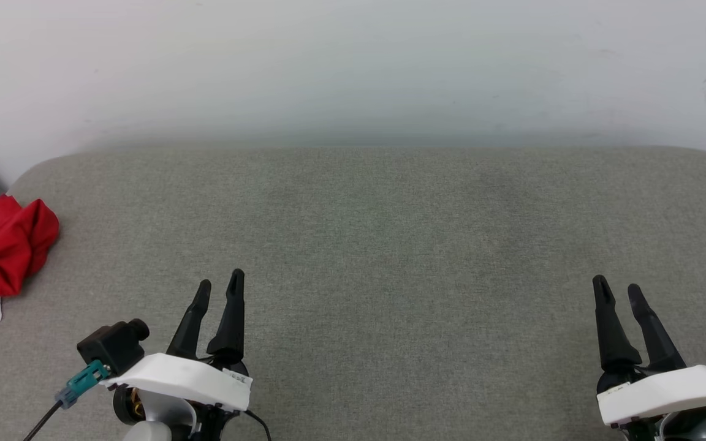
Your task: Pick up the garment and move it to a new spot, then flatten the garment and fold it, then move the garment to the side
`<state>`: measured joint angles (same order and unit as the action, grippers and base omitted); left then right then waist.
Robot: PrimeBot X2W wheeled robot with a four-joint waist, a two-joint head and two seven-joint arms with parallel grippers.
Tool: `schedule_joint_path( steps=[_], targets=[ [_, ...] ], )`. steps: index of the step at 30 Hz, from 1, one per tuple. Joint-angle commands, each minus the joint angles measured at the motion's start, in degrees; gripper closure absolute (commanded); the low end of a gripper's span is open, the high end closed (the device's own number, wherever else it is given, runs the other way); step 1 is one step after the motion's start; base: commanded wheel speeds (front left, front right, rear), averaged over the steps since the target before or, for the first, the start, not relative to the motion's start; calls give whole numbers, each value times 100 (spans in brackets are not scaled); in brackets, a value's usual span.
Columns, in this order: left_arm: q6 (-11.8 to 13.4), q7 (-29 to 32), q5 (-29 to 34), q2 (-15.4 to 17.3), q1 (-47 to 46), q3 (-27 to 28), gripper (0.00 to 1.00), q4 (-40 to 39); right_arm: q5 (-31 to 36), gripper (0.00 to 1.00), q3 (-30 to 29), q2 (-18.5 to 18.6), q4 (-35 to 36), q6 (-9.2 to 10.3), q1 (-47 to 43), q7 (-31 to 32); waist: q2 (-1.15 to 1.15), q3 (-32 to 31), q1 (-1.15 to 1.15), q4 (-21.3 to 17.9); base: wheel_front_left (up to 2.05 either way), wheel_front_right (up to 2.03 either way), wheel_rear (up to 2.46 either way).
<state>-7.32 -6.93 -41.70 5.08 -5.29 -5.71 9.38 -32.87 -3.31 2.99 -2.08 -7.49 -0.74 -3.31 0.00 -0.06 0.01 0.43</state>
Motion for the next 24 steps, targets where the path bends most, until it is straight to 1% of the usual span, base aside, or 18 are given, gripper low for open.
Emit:
schedule_joint_path(
  steps=[1,15,24],
  targets=[
    [-15,-54,174,44,-145,-49,0,-75,201,0,1,-9,121,-1,-17,29,0,3,-1,5,0,0,0],
    [-17,-267,1153,104,-154,-191,0,-28,1190,0,30,-11,444,0,-122,210,0,6,-1,25,0,0,0],
    [-17,-375,1657,103,-167,-199,0,37,1640,0,-23,-13,643,0,-211,316,0,3,-1,35,0,0,0]
  ],
)
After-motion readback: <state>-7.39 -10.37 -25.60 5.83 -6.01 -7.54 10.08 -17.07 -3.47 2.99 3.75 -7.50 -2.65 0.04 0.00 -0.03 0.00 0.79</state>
